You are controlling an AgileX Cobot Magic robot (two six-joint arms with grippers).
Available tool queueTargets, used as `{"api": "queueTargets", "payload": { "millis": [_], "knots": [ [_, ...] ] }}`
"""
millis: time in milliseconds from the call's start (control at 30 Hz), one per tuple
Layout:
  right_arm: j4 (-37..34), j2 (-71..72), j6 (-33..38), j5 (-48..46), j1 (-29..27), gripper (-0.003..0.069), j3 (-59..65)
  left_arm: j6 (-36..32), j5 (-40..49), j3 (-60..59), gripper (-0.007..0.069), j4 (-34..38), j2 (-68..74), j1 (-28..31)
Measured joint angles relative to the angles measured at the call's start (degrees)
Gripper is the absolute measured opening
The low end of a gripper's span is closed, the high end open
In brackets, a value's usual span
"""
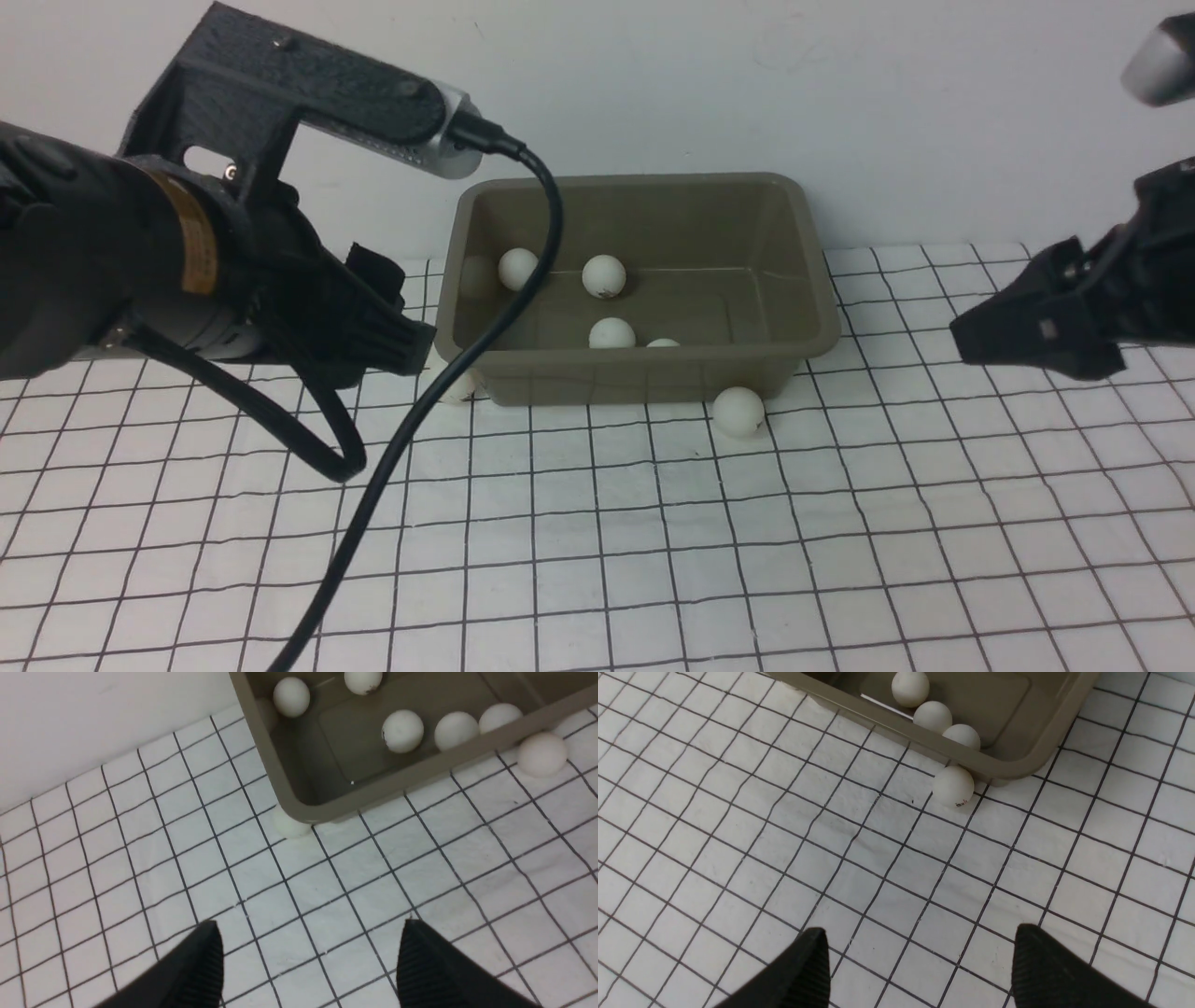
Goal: Put the table tennis balls into the box on the white checkered tablecloth.
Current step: 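Reach for and grasp a ping pong ball on the table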
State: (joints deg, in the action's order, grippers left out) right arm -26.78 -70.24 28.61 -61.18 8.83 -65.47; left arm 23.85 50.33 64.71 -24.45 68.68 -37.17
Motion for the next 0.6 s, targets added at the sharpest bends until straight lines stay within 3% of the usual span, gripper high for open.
{"api": "queueTargets", "payload": {
  "millis": [300,600],
  "knots": [
    [-8.04,-15.86,3.8,9.21,0.0,0.0472,0.0,0.32,-4.25,-0.04,0.0447,-0.7,0.0,0.0],
    [-9.92,-26.32,8.06,17.07,3.17,0.052,0.0,0.32,-2.33,-0.04,0.0447,-1.58,0.0,0.0]
  ]
}}
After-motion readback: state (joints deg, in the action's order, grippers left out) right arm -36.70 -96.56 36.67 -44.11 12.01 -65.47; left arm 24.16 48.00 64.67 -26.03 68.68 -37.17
